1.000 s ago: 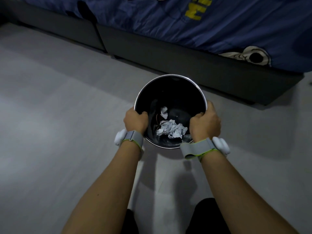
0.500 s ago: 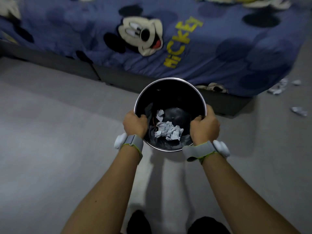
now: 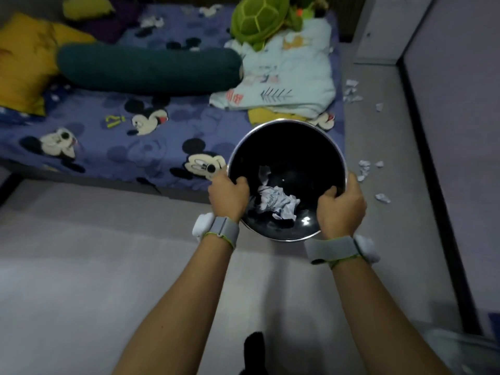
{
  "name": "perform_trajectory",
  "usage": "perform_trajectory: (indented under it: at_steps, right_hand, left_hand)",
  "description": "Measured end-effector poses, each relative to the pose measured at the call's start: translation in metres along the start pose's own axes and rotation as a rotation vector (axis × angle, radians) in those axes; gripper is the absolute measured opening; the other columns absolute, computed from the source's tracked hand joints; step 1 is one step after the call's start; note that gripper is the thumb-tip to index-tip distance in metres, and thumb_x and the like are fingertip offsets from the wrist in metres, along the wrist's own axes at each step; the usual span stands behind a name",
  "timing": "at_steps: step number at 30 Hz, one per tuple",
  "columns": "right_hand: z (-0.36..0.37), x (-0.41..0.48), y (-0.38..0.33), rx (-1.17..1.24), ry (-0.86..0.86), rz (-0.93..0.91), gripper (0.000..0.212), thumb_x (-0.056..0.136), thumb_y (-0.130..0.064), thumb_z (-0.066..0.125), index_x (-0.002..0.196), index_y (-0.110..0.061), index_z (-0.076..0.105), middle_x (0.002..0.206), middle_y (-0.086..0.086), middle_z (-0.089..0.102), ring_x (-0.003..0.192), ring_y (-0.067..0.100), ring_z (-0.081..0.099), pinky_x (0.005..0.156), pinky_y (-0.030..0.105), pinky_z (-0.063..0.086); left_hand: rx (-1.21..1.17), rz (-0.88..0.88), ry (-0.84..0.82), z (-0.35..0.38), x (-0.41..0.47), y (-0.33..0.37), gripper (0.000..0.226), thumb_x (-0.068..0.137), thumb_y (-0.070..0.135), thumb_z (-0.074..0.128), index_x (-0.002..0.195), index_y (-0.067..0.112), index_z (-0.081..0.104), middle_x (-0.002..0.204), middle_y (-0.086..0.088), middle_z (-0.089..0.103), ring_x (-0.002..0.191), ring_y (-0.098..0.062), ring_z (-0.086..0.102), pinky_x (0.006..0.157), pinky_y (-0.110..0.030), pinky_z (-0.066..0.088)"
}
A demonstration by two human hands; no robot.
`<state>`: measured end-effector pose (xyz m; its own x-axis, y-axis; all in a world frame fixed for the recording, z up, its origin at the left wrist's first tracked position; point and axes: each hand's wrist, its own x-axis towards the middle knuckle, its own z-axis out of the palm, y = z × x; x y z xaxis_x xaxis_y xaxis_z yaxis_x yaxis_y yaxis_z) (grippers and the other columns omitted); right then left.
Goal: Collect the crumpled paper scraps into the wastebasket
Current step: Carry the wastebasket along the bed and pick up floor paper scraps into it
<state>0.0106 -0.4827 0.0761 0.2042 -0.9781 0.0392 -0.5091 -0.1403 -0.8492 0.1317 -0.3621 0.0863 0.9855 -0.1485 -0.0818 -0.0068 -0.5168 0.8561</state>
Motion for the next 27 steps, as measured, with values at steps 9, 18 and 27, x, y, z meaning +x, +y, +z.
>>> perform_trajectory:
  at_steps: [9,18,27]
  right_hand:
    - [-0.087,0.061,-0.025,0.028,0.257,0.059,0.038,0.080,-0.002,0.056,0.117,-0.011,0.061,0.103,0.019,0.068,0.097,0.041,0.061,0.082,0.041,0.049]
    - [-0.145,0.204,0.029,0.031,0.378,0.126,0.037,0.081,-0.002,0.051,0.115,-0.015,0.058,0.101,0.013,0.070,0.091,0.037,0.064,0.078,0.043,0.054]
    - [-0.197,0.387,0.059,-0.027,0.400,0.063,0.043,0.082,-0.002,0.048,0.121,-0.019,0.057,0.098,0.012,0.070,0.088,0.038,0.064,0.074,0.038,0.051]
  left_hand:
    - [-0.053,0.206,-0.190,0.047,-0.016,0.113,0.021,0.083,0.011,0.056,0.102,0.010,0.065,0.086,-0.008,0.065,0.080,-0.029,0.058,0.068,-0.032,0.043]
    - [-0.054,0.328,-0.382,0.217,-0.013,0.202,0.031,0.071,0.024,0.048,0.096,0.014,0.065,0.075,-0.007,0.062,0.080,-0.039,0.060,0.069,-0.041,0.050]
    - [-0.086,0.256,-0.394,0.389,0.001,0.296,0.021,0.078,0.017,0.054,0.093,0.009,0.066,0.087,-0.015,0.070,0.086,-0.035,0.062,0.071,-0.031,0.045]
